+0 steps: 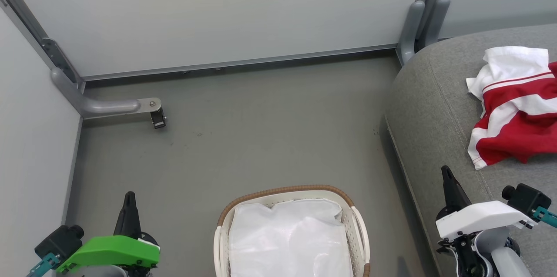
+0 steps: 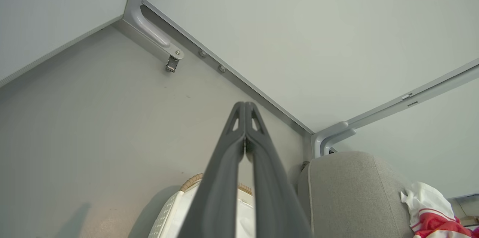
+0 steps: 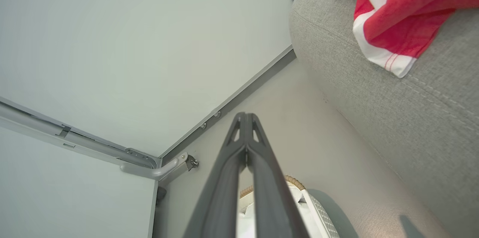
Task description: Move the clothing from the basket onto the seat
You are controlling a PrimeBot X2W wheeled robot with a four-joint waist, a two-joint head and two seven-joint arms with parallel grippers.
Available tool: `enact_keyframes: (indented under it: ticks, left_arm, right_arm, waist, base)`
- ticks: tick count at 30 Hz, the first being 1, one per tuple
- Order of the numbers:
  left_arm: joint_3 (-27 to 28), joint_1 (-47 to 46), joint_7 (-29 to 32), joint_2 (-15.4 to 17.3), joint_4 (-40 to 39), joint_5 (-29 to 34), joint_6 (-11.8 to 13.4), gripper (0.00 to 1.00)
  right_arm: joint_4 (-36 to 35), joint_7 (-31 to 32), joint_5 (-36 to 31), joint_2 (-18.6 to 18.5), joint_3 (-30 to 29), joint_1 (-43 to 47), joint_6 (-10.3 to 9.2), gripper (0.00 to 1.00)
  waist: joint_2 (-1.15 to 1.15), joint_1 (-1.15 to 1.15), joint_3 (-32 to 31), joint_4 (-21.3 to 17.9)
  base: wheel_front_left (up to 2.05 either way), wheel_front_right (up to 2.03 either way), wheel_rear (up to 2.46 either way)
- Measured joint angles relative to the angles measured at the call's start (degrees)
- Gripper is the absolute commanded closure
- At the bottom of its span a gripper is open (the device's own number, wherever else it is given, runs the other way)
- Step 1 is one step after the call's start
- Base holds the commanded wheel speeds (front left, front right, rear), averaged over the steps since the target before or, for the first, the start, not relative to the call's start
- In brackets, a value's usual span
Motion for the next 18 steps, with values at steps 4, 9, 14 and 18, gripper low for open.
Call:
enact_keyframes:
  ticks: [4, 9, 14, 18]
  left_arm:
    - [0.3, -0.1, 0.7, 0.0, -0.2, -3.1, -0.1, 1.0]
    - [0.7, -0.3, 1.7, 0.0, -0.6, -6.5, -0.3, 1.0]
    - [1.0, -0.6, 2.5, 0.0, -0.9, -10.0, -0.5, 1.0]
    - [1.4, -0.7, 3.2, 0.0, -1.0, -12.4, -0.6, 1.0]
  right_arm:
    - [-0.4, 0.8, 3.0, 0.0, -0.3, 0.0, 0.0, 1.0]
    - [-0.8, 1.7, 6.5, 0.0, -0.7, 0.1, -0.01, 1.0]
    - [-1.2, 2.6, 10.0, 0.0, -1.1, 0.1, -0.01, 1.0]
    - [-1.4, 3.3, 12.6, 0.0, -1.4, 0.2, -0.01, 1.0]
  waist:
    - [0.0, 0.0, -0.2, 0.0]
    - [0.0, 0.0, -0.4, 0.0]
    - [0.0, 0.0, -0.6, 0.0]
    - [0.0, 0.0, -0.8, -0.1]
  base:
    - [0.0, 0.0, 0.0]
    - [0.0, 0.0, 0.0]
    - [0.0, 0.0, 0.0]
    - [0.0, 0.0, 0.0]
